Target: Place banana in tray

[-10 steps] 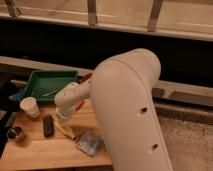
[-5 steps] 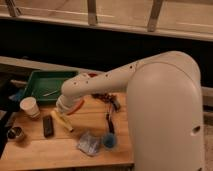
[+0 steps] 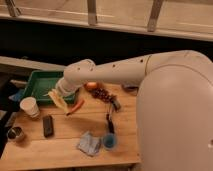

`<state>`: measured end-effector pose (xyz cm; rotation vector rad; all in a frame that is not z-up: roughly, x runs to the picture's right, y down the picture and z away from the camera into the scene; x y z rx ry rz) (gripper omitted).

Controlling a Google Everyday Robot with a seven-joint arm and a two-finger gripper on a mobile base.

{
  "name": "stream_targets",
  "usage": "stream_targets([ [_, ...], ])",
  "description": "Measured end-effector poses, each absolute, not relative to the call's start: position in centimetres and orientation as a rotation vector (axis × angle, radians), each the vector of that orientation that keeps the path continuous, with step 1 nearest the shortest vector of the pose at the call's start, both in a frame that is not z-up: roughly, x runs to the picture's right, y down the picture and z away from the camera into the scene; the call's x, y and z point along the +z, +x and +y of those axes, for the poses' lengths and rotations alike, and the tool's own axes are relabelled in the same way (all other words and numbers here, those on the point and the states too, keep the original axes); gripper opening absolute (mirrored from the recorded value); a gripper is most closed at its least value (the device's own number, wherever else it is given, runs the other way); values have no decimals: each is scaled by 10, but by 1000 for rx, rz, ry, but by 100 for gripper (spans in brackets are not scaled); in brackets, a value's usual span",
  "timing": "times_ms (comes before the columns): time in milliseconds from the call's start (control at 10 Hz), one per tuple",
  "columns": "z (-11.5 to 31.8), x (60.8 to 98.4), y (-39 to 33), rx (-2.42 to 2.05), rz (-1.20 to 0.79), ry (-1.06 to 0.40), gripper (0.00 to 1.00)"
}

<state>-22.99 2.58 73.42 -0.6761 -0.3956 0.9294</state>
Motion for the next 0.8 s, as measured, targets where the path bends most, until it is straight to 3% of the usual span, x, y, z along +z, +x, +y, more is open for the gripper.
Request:
stream_targets([
  [500,25,735,-229,927,-395,-670,0],
  [800,-6,745,-243,892,-395,-607,0],
])
